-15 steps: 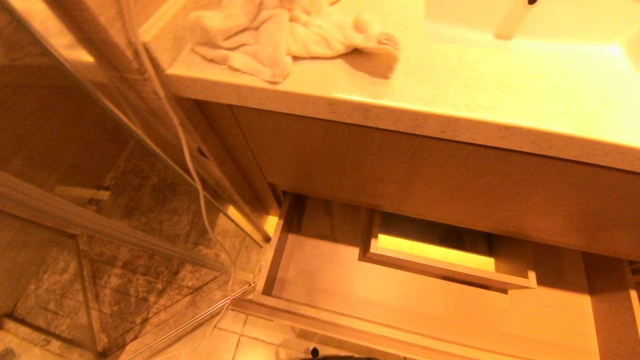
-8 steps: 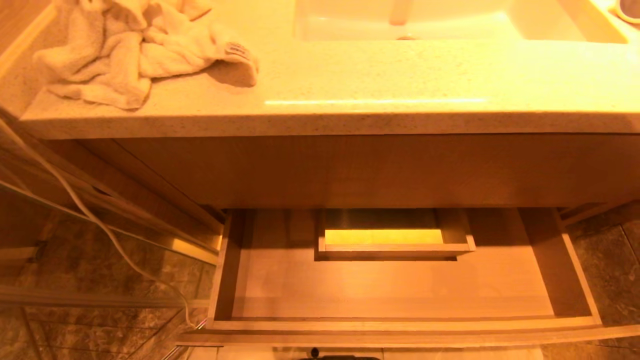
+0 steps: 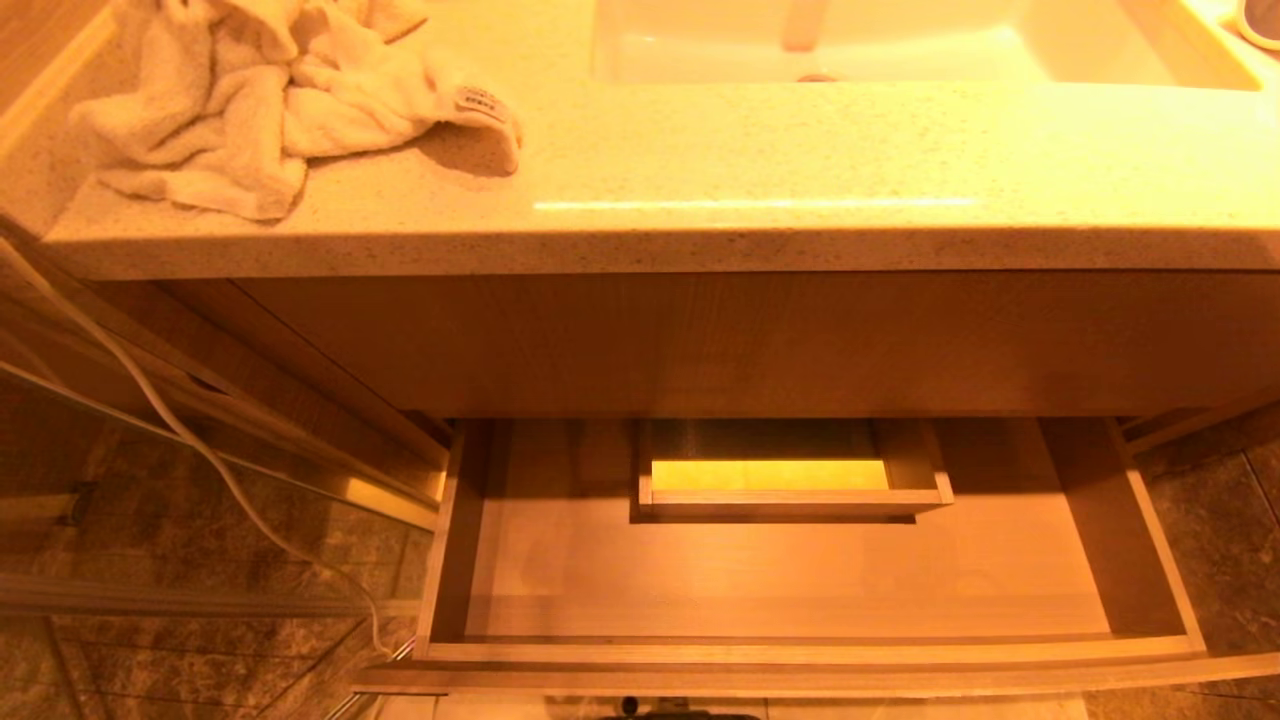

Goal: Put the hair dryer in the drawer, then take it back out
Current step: Pick up the hairdryer

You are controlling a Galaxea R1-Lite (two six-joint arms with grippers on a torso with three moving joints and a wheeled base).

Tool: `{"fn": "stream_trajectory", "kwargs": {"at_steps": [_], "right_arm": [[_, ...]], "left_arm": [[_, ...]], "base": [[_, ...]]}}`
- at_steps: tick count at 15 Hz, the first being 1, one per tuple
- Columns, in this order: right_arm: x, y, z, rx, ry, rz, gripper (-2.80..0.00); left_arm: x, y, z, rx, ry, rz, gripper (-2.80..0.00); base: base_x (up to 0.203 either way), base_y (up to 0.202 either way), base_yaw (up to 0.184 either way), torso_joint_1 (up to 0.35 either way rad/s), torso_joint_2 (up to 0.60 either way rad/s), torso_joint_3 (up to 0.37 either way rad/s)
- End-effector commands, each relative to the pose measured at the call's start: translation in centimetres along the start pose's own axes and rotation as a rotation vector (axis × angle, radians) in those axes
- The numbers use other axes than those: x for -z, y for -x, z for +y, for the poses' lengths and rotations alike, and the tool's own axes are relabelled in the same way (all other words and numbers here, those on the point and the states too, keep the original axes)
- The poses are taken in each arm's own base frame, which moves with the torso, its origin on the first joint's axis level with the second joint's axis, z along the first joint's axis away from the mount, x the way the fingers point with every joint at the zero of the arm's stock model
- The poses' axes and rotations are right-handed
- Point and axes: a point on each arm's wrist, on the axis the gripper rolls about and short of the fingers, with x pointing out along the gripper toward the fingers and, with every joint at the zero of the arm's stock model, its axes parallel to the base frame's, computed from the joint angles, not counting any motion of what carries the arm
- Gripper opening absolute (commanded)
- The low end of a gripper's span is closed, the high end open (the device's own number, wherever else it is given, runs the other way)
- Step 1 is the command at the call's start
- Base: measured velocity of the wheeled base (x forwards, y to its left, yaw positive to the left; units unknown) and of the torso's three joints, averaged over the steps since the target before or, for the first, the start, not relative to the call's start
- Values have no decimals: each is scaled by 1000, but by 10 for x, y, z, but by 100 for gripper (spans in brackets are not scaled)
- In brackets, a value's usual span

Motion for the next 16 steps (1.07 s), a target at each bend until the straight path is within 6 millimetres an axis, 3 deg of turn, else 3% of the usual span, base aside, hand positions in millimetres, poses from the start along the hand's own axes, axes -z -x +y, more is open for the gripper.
{"fn": "stream_trajectory", "kwargs": {"at_steps": [1,16], "right_arm": [[0,0,0,0,-1,1,-280],[0,0,0,-3,12,4,-280]], "left_arm": [[0,0,0,0,0,-1,-280],[0,0,0,0,0,-2,-280]], "base": [[0,0,0,0,0,0],[0,0,0,0,0,0]]}}
